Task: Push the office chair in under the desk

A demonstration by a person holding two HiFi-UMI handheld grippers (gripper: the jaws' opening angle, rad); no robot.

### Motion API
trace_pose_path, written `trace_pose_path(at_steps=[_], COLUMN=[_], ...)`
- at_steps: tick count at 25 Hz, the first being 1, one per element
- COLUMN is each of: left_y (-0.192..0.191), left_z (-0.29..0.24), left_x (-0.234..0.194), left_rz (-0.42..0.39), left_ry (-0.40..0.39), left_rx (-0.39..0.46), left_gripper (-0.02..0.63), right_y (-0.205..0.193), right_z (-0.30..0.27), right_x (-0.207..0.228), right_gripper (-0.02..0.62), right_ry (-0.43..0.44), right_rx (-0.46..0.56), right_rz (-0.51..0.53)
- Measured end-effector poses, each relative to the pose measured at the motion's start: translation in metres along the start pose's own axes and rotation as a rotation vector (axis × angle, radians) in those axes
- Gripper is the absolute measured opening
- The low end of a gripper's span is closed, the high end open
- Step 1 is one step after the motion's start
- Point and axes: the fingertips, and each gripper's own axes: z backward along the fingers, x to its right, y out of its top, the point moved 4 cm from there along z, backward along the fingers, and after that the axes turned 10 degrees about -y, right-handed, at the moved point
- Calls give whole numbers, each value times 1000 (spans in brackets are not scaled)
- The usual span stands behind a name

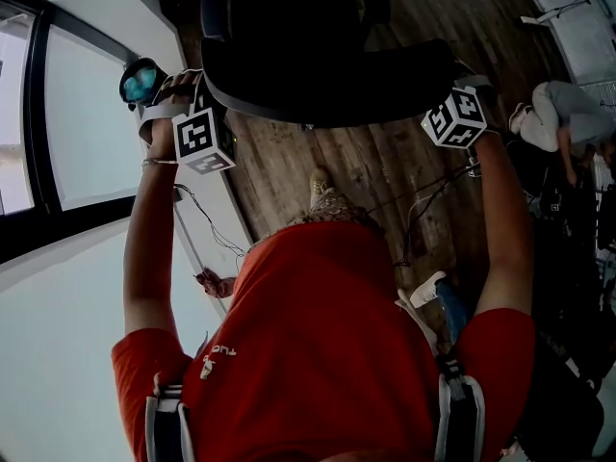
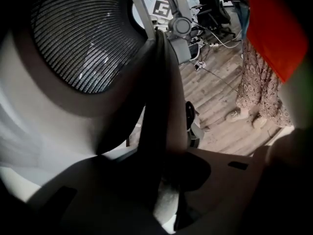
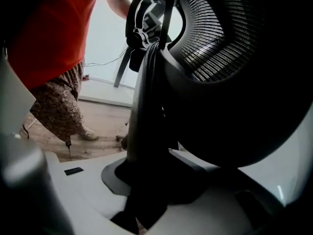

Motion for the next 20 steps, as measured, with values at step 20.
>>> trace_pose_path(at_steps=[20], left_y=[-10], left_z=[-100], left_x=[-138], left_rz=[78], left_ry=[38], left_rx=[-40], left_gripper=[126], right_y=[-68], right_z=[-134], right_x=[118], right_gripper=[130], right_ry=[76], right_rx=[15], right_rz=[39])
